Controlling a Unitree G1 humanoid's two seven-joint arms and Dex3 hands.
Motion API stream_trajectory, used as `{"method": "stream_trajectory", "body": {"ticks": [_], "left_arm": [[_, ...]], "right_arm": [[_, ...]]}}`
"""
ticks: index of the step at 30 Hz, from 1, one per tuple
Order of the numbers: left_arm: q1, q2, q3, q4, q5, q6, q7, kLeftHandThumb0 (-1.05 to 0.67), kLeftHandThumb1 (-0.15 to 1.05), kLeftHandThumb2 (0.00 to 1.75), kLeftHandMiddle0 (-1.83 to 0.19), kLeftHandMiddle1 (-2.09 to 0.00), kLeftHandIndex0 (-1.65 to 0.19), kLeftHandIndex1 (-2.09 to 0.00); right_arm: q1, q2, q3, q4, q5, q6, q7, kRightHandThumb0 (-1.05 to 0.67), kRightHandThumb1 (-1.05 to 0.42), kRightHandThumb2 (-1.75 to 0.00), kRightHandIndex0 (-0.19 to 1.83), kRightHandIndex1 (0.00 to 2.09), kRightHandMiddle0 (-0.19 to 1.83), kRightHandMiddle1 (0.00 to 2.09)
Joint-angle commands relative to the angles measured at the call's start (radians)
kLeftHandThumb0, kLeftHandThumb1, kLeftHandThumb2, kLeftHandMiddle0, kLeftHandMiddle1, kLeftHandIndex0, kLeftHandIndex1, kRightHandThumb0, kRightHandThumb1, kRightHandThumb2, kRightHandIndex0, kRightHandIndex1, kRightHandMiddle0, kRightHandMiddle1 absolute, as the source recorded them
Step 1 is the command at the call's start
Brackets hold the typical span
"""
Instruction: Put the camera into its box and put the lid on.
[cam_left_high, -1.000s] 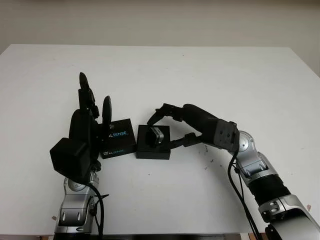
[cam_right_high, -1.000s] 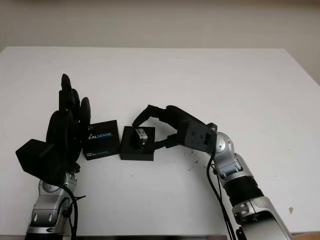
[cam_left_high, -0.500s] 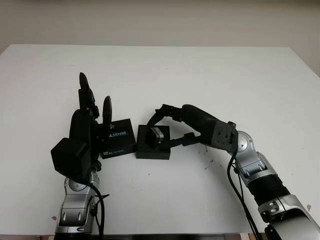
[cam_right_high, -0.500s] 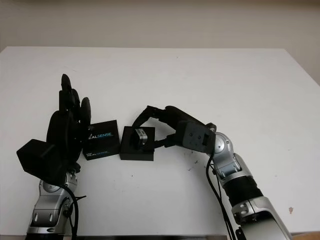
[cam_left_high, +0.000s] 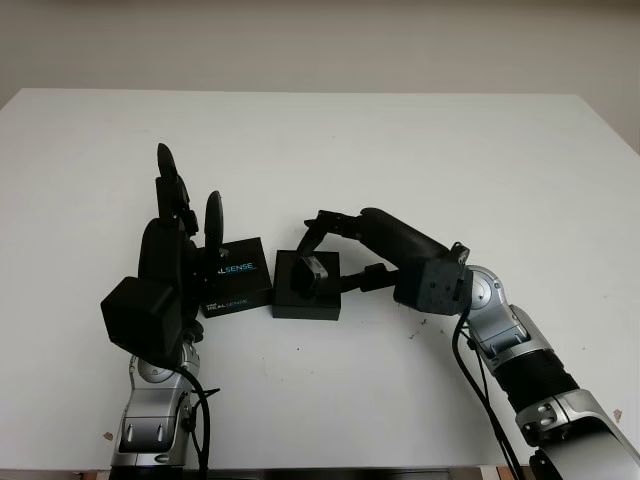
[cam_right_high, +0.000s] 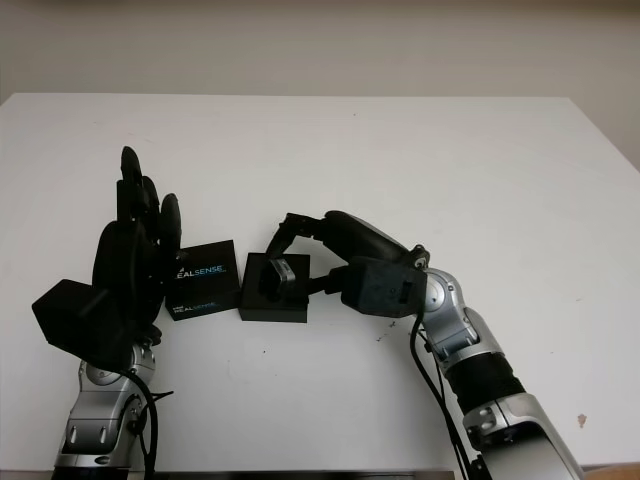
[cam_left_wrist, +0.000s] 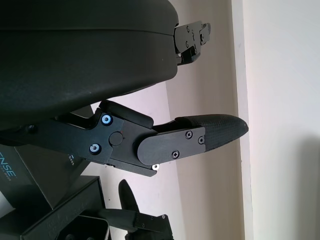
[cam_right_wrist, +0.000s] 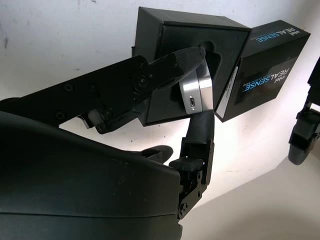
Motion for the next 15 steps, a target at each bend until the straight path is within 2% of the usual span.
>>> {"method": "stream_trajectory", "body": {"ticks": [1,11,15], "left_arm": [[0.008,-0.005,0.0,-0.005,0.0,-0.015,0.002,-0.71,1.05,0.57,0.19,0.0,0.19,0.0],[0.004,-0.007,0.003,0.001,-0.005,-0.021,0.005,-0.7,1.05,0.57,0.19,0.0,0.19,0.0],[0.005,-0.006,0.002,-0.003,-0.001,-0.015,0.007,-0.71,1.05,0.57,0.19,0.0,0.19,0.0]], "right_arm": [[-0.002,-0.019,0.015,-0.005,-0.018,-0.017,0.003,-0.39,-0.9,-0.06,0.39,0.17,0.47,1.35],[-0.037,-0.114,0.09,-0.049,-0.218,-0.135,-0.034,-0.42,-0.9,-0.05,0.42,0.18,0.54,1.34],[-0.045,-0.134,0.108,-0.066,-0.276,-0.166,-0.064,-0.39,-0.85,-0.04,0.47,0.2,0.62,1.24]]}}
